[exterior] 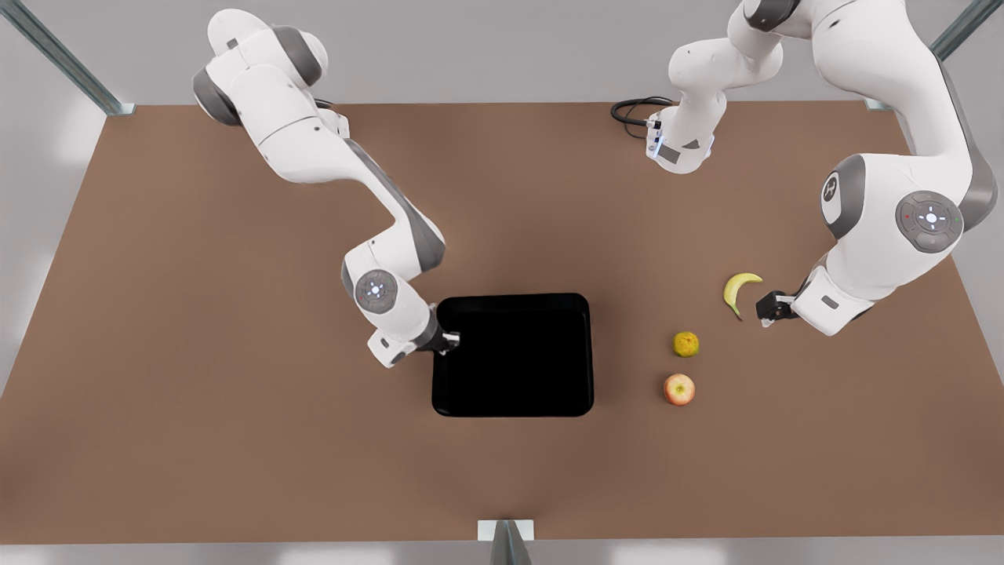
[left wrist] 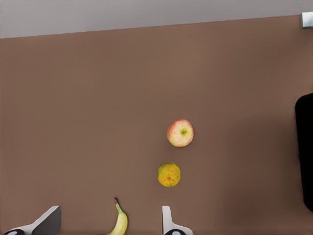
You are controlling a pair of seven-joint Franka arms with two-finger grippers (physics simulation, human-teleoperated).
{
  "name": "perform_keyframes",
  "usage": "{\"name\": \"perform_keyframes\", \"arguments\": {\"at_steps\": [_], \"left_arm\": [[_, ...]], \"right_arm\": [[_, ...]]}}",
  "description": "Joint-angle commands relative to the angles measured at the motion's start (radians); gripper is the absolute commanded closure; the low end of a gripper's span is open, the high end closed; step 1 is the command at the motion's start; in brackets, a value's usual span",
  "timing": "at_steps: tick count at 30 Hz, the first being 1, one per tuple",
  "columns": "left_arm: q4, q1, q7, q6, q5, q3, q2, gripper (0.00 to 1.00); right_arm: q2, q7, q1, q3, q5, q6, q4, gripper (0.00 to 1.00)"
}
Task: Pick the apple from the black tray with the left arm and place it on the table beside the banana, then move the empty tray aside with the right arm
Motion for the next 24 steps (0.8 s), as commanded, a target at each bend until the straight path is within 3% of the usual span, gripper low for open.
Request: {"name": "perform_keyframes", "arguments": {"at_steps": [1, 8, 12, 17, 20, 24], "left_arm": [[0.0, 0.0, 0.015, -0.001, 0.001, 0.0, -0.001, 0.0], [0.0, 0.0, 0.013, -0.003, -0.007, 0.0, -0.001, 0.0], [0.0, 0.002, 0.013, -0.003, -0.007, 0.0, -0.001, 0.0], [0.0, 0.0, 0.013, -0.003, -0.011, -0.002, -0.001, 0.0], [0.0, 0.0, 0.013, -0.003, -0.01, -0.002, 0.0, 0.0], [0.01, -0.006, 0.024, 0.005, -0.019, -0.006, 0.002, 0.0]], "right_arm": [[-0.03, -0.153, -0.038, -0.002, -0.01, -0.175, 0.001, 0.85], [-0.077, -0.609, -0.23, -0.022, -0.002, -0.424, 0.083, 0.85], [-0.09, -0.966, -0.247, -0.202, 0.098, -0.561, 0.165, 0.85], [-0.082, -1.351, -0.247, -0.41, 0.351, -0.564, 0.163, 0.85], [-0.013, -1.523, -0.248, -0.492, 0.455, -0.554, 0.163, 0.85], [0.073, -1.585, -0.248, -0.532, 0.449, -0.429, 0.163, 0.85]]}}
